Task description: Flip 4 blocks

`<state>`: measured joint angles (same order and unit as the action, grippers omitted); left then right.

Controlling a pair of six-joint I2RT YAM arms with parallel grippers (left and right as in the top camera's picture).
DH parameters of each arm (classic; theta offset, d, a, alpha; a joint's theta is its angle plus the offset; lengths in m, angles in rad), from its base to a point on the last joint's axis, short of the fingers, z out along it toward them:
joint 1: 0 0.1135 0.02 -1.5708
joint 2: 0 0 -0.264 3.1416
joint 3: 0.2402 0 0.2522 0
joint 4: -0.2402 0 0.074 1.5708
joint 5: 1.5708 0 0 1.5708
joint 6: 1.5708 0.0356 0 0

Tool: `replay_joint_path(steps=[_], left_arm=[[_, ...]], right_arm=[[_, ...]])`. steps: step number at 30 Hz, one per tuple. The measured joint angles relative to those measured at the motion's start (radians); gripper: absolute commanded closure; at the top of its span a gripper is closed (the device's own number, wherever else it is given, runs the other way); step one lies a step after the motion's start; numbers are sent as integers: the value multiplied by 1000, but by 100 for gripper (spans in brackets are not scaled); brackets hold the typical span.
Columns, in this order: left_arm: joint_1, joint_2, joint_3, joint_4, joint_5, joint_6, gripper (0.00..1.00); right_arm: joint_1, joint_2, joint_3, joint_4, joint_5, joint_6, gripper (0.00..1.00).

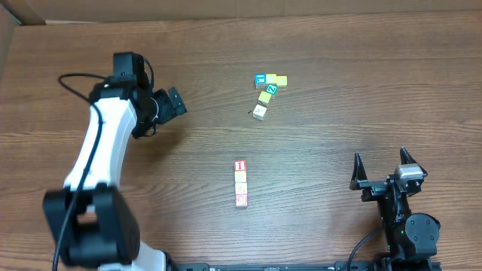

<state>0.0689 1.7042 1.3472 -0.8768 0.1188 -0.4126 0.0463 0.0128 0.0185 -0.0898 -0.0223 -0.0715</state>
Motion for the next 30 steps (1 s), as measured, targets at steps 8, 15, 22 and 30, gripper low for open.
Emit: replay_joint_path(steps=[8, 15, 22, 30], left_arm=[[-24, -481, 3, 2, 0, 0, 0], [-24, -846, 4, -9, -1, 1, 0], [-24, -1113, 11, -123, -5, 2, 0], [-24, -1371, -169, -198, -30, 2, 0]], right_arm=[[0, 0, 0, -1, 0, 0, 0], [0, 0, 0, 0, 0, 0, 0], [0, 0, 0, 0, 0, 0, 0], [0, 0, 0, 0, 0, 0, 0]])
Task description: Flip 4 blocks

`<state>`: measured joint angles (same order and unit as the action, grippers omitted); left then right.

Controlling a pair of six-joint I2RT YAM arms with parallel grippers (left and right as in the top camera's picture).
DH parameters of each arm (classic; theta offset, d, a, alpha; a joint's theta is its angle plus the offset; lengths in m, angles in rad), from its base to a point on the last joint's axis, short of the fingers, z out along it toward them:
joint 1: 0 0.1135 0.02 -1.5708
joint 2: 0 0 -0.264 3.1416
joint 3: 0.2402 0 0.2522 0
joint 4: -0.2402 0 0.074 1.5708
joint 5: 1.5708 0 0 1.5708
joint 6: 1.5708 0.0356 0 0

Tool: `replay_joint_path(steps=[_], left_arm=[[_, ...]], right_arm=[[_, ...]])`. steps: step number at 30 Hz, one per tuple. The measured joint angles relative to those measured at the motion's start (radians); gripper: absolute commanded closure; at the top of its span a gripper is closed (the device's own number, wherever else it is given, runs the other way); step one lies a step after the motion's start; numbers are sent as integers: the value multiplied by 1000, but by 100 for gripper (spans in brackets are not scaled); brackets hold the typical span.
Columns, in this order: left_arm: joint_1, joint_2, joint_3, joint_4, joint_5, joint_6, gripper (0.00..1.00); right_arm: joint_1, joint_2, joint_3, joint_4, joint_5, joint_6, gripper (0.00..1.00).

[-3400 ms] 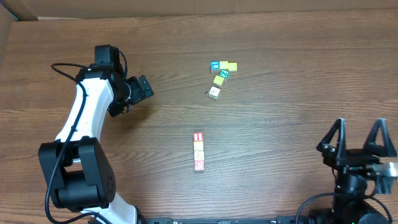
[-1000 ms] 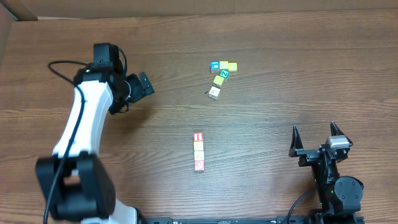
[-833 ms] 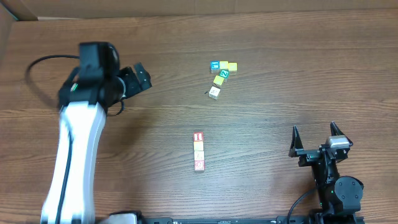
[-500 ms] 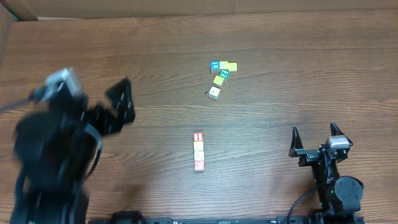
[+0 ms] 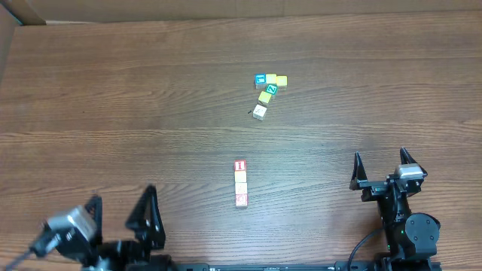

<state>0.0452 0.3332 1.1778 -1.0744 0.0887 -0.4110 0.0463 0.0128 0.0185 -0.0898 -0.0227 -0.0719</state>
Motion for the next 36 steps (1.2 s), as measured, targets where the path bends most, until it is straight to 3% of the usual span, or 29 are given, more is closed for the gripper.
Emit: replay_joint_path(steps=[5, 12, 19, 23, 28, 31, 36], left_arm=[[0, -163, -157, 27, -12, 0, 0], [0, -302, -361, 259, -21, 0, 0], [0, -316, -549, 722, -24, 0, 0], [0, -317, -724, 1211, -23, 1, 0], [0, -318, -926, 1611, -26, 2, 0], [0, -318, -1012, 1693, -26, 3, 0], [0, -318, -1110, 1689, -35, 3, 0]], right_arm=[[0, 0, 0, 0, 0, 1, 0], [0, 0, 0, 0, 0, 0, 0], [0, 0, 0, 1, 0, 0, 0], [0, 0, 0, 1, 0, 0, 0], [0, 0, 0, 0, 0, 0, 0], [0, 0, 0, 0, 0, -1, 0], [0, 0, 0, 0, 0, 0, 0]])
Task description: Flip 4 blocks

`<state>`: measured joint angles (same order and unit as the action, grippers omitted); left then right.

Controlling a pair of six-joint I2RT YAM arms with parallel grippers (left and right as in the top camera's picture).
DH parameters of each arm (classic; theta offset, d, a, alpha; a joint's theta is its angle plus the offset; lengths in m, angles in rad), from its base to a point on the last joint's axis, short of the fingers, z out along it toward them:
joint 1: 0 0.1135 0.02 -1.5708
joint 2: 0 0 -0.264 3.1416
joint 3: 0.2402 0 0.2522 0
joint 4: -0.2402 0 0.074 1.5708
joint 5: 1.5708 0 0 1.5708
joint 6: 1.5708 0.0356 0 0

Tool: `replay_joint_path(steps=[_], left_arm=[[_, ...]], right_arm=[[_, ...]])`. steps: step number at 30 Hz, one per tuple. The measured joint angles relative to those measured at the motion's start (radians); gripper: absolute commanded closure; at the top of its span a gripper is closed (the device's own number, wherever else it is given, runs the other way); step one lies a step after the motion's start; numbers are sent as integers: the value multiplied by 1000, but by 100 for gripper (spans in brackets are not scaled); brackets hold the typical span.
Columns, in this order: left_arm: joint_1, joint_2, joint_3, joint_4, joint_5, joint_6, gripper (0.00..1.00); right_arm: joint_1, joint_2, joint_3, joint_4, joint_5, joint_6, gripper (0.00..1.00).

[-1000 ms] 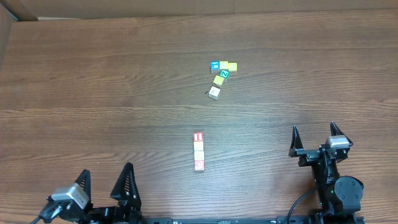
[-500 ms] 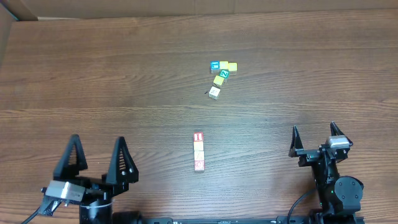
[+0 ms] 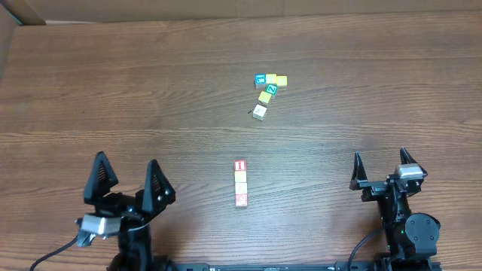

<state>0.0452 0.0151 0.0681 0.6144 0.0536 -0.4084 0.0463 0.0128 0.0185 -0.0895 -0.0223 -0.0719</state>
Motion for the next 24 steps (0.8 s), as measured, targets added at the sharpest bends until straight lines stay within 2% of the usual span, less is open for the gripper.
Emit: replay_joint_path(steps=[5, 19, 24], left_arm=[[0, 0, -40, -79, -31, 0, 0], [0, 0, -60, -679, -81, 4, 0], [0, 0, -60, -690, -83, 93, 0]], right_arm=[[0, 0, 0, -1, 0, 0, 0], [0, 0, 0, 0, 0, 0, 0], [0, 0, 0, -1, 0, 0, 0]])
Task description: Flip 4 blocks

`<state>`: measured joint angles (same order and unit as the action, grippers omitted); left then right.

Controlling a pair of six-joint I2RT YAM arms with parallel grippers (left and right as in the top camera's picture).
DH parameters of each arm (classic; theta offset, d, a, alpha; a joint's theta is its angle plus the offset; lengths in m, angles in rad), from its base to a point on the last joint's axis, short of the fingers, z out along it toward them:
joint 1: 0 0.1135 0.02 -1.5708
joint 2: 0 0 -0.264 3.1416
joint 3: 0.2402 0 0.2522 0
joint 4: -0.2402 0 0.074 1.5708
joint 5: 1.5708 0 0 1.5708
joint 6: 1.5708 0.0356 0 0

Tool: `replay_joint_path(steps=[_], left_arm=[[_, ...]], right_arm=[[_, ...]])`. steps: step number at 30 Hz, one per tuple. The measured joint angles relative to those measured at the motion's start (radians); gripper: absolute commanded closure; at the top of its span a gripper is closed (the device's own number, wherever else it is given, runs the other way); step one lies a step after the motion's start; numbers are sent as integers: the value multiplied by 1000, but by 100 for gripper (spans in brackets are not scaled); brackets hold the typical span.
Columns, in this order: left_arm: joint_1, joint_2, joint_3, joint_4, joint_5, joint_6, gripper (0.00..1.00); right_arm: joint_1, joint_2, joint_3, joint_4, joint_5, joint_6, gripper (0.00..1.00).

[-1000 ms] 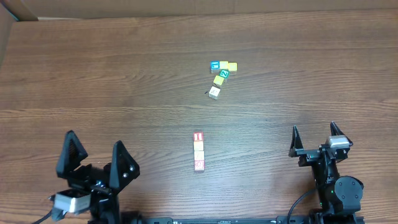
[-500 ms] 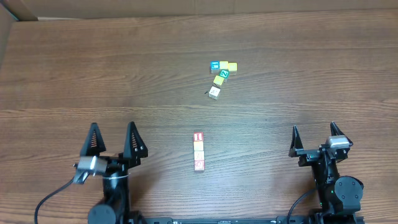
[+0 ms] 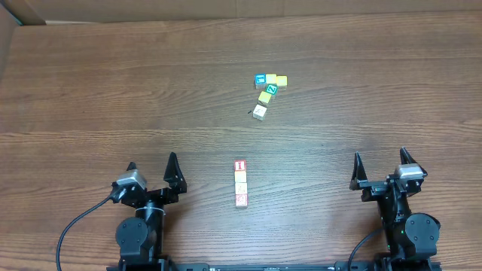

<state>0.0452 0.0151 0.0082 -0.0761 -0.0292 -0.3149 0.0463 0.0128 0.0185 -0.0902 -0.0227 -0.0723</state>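
Note:
A short row of blocks (image 3: 240, 183) lies at the table's front middle, a red-lettered one at its far end and a red one at its near end. A second cluster of small blocks (image 3: 266, 91), blue, yellow, green and white, sits farther back. My left gripper (image 3: 151, 168) stands open at the front left, nothing between its fingers. My right gripper (image 3: 380, 162) stands open at the front right, also holding nothing. Both are well apart from the blocks.
The wooden table (image 3: 113, 90) fills the view. A cardboard edge (image 3: 9, 22) shows at the back left corner. A black cable (image 3: 75, 229) loops by the left arm's base.
The left arm has moved right and back toward its base, its open gripper now nearer the block row. The right arm and all blocks stay where they were.
The left arm first reached far over the back left of the table. Then it was pulled down low at the front left edge, then upright at the front left with fingers open, and now it rests at its base. Blocks and right arm never moved.

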Motion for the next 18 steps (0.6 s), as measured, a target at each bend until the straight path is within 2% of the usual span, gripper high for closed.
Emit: replay_joint_path(steps=[7, 18], left_arm=[[0, 0, 0, 0, -2, 115, 0], [0, 0, 0, 0, -2, 143, 0]], right_arm=[[0, 0, 0, 0, 0, 0, 0], [0, 0, 0, 0, 0, 0, 0]])
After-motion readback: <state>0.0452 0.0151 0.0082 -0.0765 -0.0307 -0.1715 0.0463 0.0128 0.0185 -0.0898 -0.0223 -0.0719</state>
